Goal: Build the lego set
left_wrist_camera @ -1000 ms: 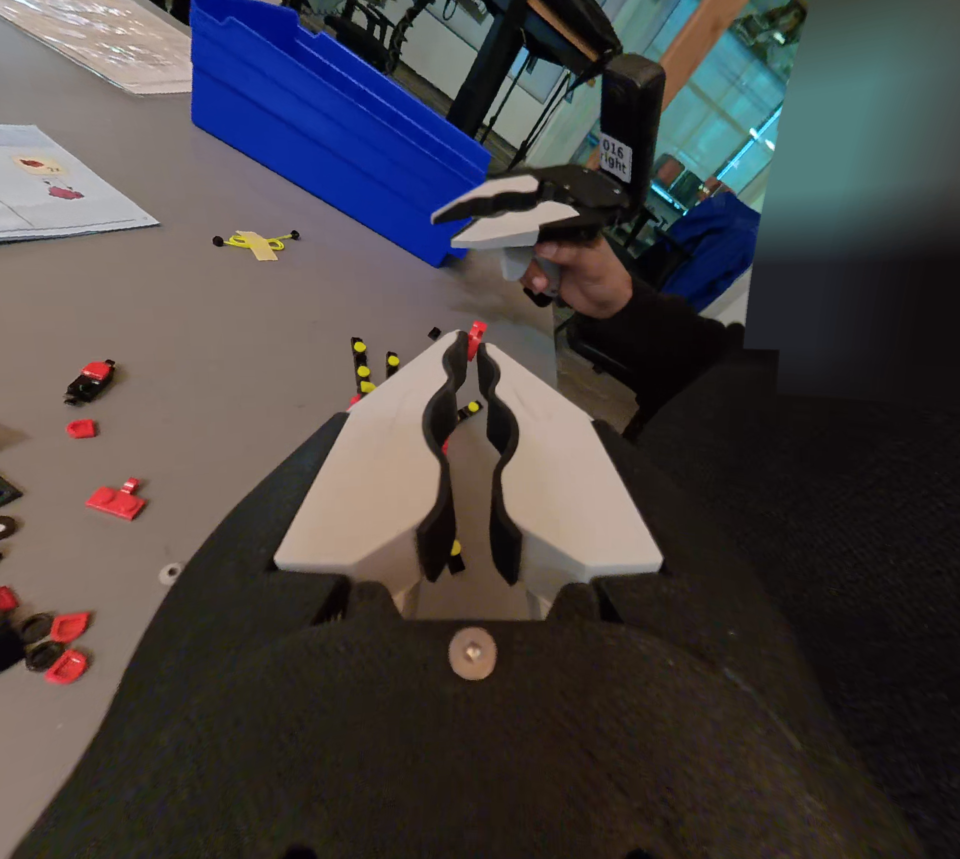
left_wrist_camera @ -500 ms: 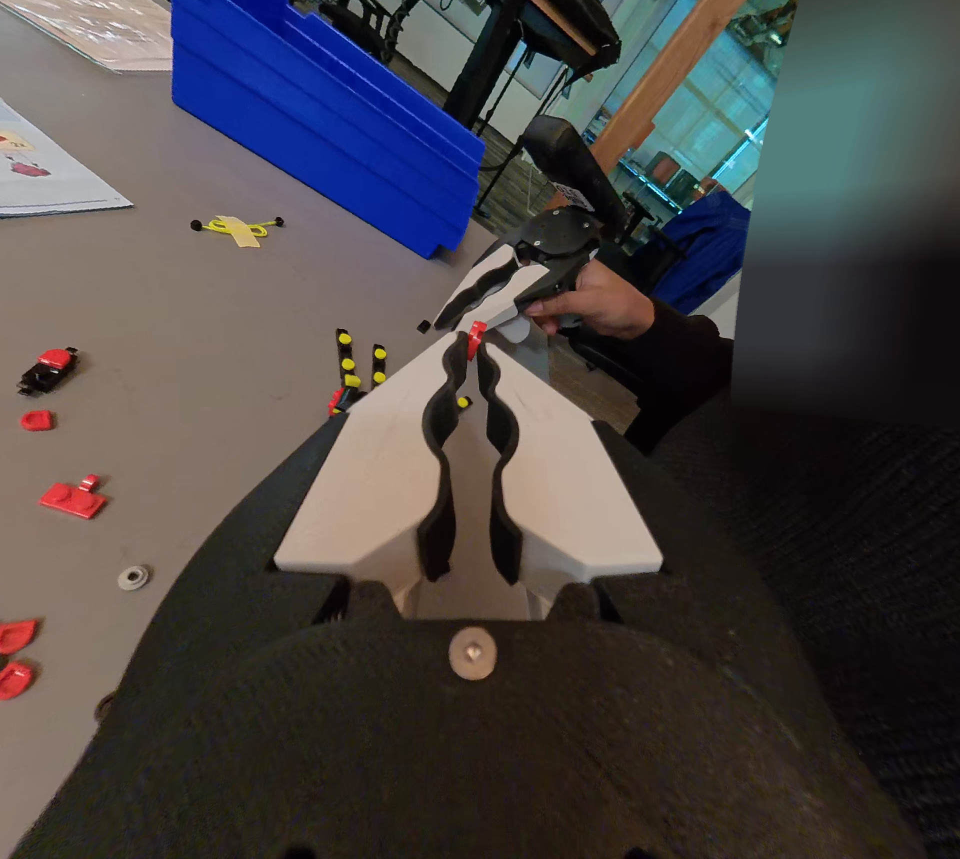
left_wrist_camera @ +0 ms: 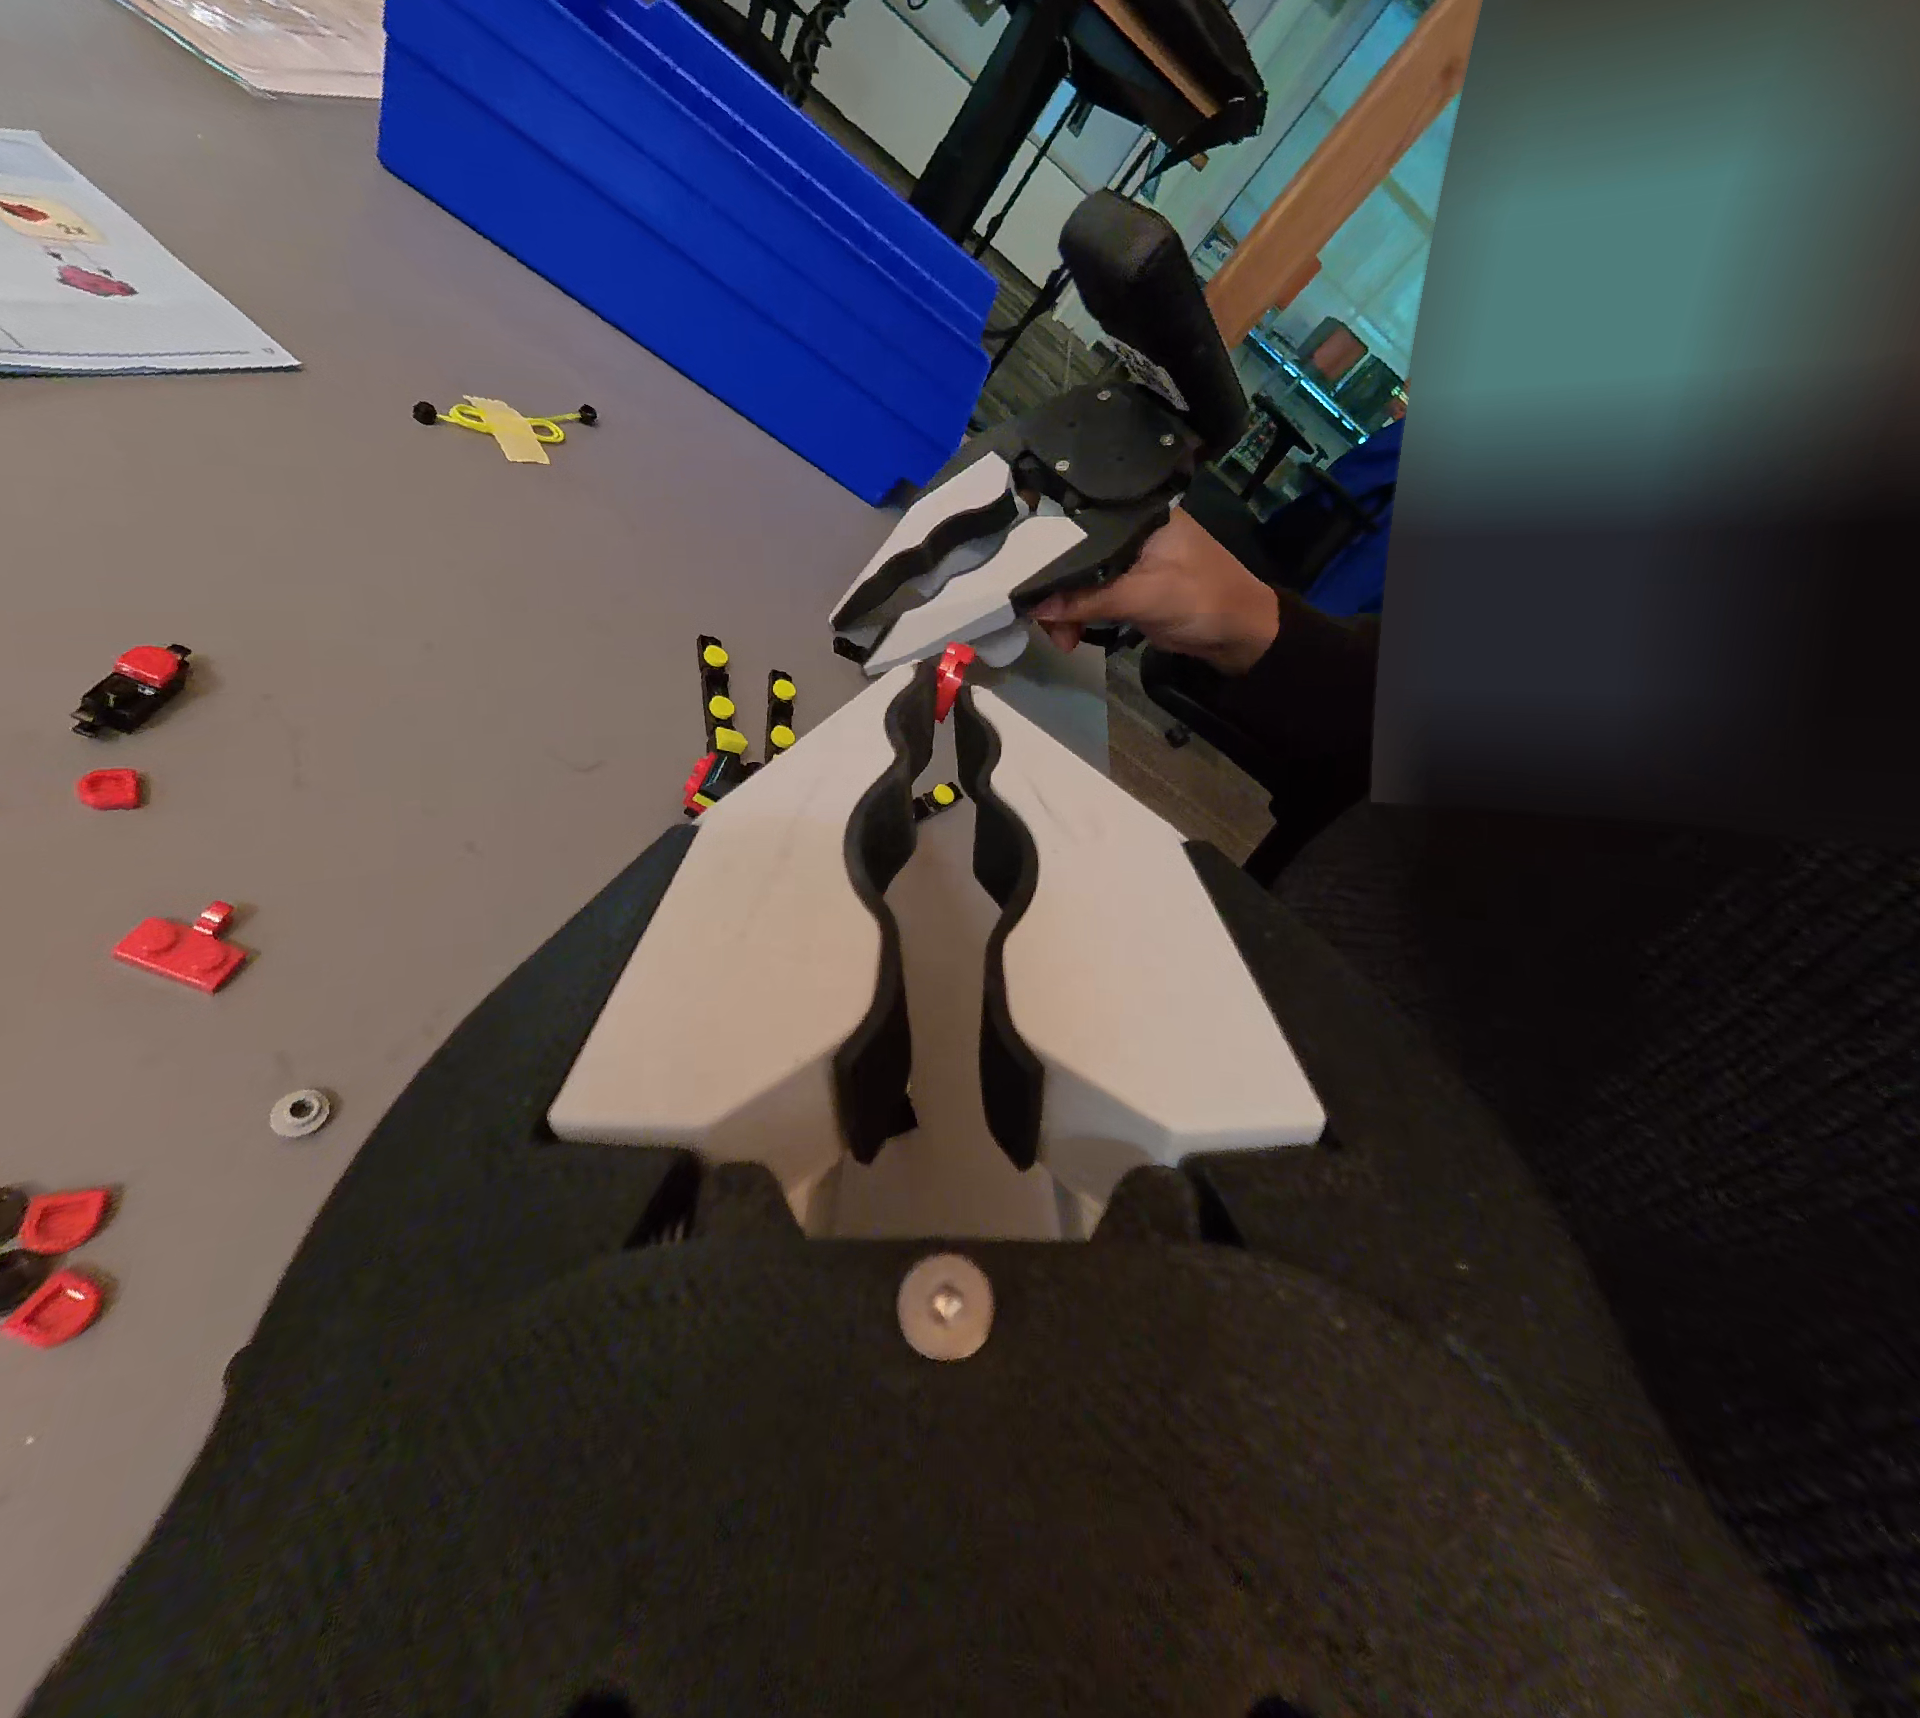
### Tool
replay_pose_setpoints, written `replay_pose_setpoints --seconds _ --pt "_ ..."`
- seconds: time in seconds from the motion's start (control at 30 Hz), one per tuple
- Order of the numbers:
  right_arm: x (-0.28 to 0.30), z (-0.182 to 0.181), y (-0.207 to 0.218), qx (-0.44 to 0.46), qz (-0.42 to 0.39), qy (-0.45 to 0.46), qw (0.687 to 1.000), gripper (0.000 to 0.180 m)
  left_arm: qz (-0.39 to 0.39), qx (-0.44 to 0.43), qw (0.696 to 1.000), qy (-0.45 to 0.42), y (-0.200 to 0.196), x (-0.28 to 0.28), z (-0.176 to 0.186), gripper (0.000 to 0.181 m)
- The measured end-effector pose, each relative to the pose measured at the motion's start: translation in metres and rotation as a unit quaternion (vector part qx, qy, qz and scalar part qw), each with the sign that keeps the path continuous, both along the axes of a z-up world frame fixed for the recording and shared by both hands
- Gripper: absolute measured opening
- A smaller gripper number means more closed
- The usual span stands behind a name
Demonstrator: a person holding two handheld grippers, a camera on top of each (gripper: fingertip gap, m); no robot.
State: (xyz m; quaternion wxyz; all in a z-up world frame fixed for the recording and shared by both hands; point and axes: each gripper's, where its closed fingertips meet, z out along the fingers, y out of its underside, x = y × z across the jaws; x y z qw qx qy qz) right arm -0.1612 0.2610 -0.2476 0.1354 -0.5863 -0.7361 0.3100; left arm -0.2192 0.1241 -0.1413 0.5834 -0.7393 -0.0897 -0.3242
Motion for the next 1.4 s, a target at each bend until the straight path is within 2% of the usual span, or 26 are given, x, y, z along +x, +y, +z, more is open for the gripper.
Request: replay_pose_setpoints --seconds 0.33,0.43,0.57,0.63,0.77,0.9,1.03,1.1,1.27,1.4 --pt "0.015 0.005 -0.004 -0.012 0.004 0.002 1.000 0.026 -0.013 -0.002 1.000 0.002 0.000 0.007 0.001 0.000" --pt "0.014 0.003 -0.006 0.013 0.013 -0.002 1.000 0.026 -0.016 -0.003 1.000 0.006 0.000 0.010 0.000 0.000" --pt "0.007 0.019 -0.007 0.041 0.018 0.047 0.998 0.023 -0.023 -0.003 1.000 0.007 0.000 0.015 0.001 0.000" --pt "0.000 0.040 -0.026 -0.003 0.031 0.098 0.995 0.022 -0.031 -0.003 0.999 0.015 0.001 0.020 0.001 0.001" --pt "-0.002 0.085 -0.088 -0.181 0.084 0.165 0.966 0.021 -0.077 0.005 0.994 0.073 0.000 0.045 0.001 0.001" --pt "0.008 0.103 -0.123 -0.346 0.113 0.137 0.921 0.027 -0.122 0.012 0.984 0.130 -0.003 0.071 -0.001 0.001" --pt "0.022 0.122 -0.134 -0.509 0.130 0.084 0.847 0.024 -0.146 0.020 0.979 0.144 -0.005 0.083 -0.001 0.000" --pt "0.024 0.120 -0.134 -0.532 0.129 0.066 0.834 0.020 -0.154 0.025 0.975 0.157 -0.008 0.087 -0.001 0.000" --pt "0.027 0.104 -0.146 -0.502 0.142 0.028 0.852 0.026 -0.171 0.041 0.970 0.166 -0.013 0.096 0.003 0.000" --pt "0.036 0.104 -0.158 -0.540 0.164 -0.017 0.825 0.025 -0.180 0.043 0.967 0.173 -0.015 0.100 0.002 0.000"
